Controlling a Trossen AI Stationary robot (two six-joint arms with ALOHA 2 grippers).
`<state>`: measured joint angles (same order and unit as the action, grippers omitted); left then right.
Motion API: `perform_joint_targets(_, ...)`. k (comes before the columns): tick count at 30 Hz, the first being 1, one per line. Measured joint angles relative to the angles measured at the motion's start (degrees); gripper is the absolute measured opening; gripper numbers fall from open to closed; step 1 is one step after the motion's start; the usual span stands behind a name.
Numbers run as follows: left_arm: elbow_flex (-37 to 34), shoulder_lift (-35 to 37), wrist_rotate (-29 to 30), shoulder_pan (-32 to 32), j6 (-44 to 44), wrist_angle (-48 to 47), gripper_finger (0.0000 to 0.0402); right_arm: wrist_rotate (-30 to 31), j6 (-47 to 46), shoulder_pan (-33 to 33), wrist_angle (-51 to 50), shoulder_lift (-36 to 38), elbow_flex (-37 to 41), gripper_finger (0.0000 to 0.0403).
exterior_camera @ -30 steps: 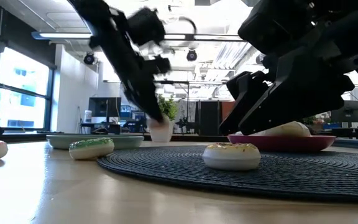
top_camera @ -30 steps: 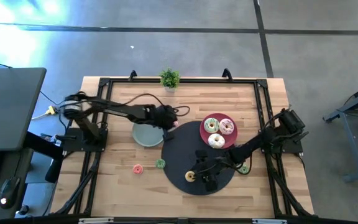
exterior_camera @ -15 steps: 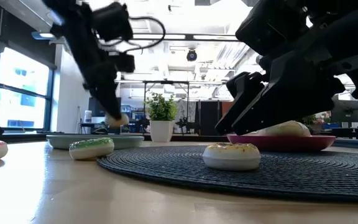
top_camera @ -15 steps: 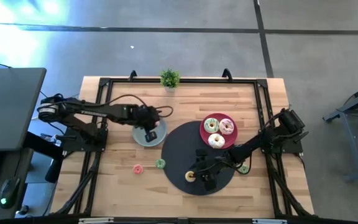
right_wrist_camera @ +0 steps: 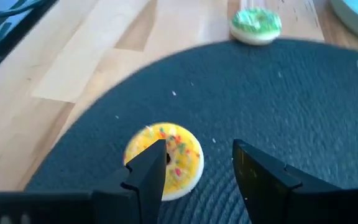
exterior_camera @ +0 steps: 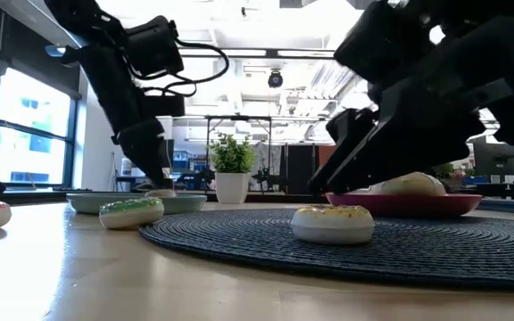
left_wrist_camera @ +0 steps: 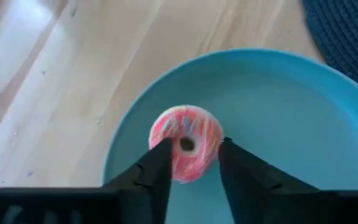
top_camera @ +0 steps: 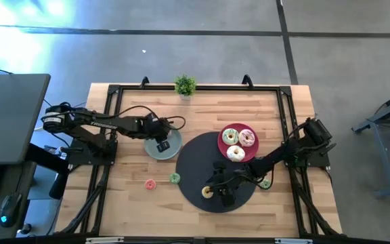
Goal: Pick & Place donuts
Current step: Put the top small red donut on the blue plate, then put the small yellow donut on the blue plate
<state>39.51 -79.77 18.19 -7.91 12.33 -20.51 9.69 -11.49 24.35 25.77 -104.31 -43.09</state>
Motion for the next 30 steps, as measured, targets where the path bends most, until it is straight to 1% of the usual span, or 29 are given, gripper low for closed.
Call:
perform_joint_targets(4, 0.0, 0.0, -1.8, 0.0, 1.1, 0.0, 0.0168, -0.6, -4.2, -0.8, -3.1, 0.0, 0.0, 0.0174)
perform_joint_targets(8, 0.1, 0.9, -2.4, 0.0, 1.5, 0.0, 0.0191, -1.7, -5.6, -1.3, -3.9, 0.0, 0.0, 0.0174)
perform_joint_targets(13, 4.4, 3.1, -4.5, 0.1, 1.5, -2.9, 0.0192, -4.0, -5.6, -1.6, -1.3, 0.0, 0.0, 0.0174)
perform_joint_targets(15, 6.2, 4.3, -6.2, 0.0, 1.5, -3.4, 0.0192, -4.2, -5.6, -1.6, -0.4, 0.0, 0.0, 0.0174)
perform_joint_targets(18, 8.3, 5.2, -7.3, 0.1, 1.5, -3.2, 0.0192, -4.5, -7.1, -1.7, -0.3, 0.0, 0.0, 0.0174)
perform_joint_targets(24, 9.4, 5.6, -7.1, 0.1, 0.1, -3.3, 0.0192, -6.5, -10.0, -1.9, -1.1, -1.4, 0.0, 0.0174)
perform_joint_targets(27, 9.4, 5.6, -7.1, 0.1, 0.0, -3.7, 0.0192, -6.7, -10.4, -1.9, -0.3, -2.4, 0.0, 0.0173)
perform_joint_targets(30, 9.4, 5.6, -7.1, 0.1, 0.0, -3.6, 0.0192, -6.6, -9.2, -1.9, -0.4, -3.2, 0.0, 0.0164)
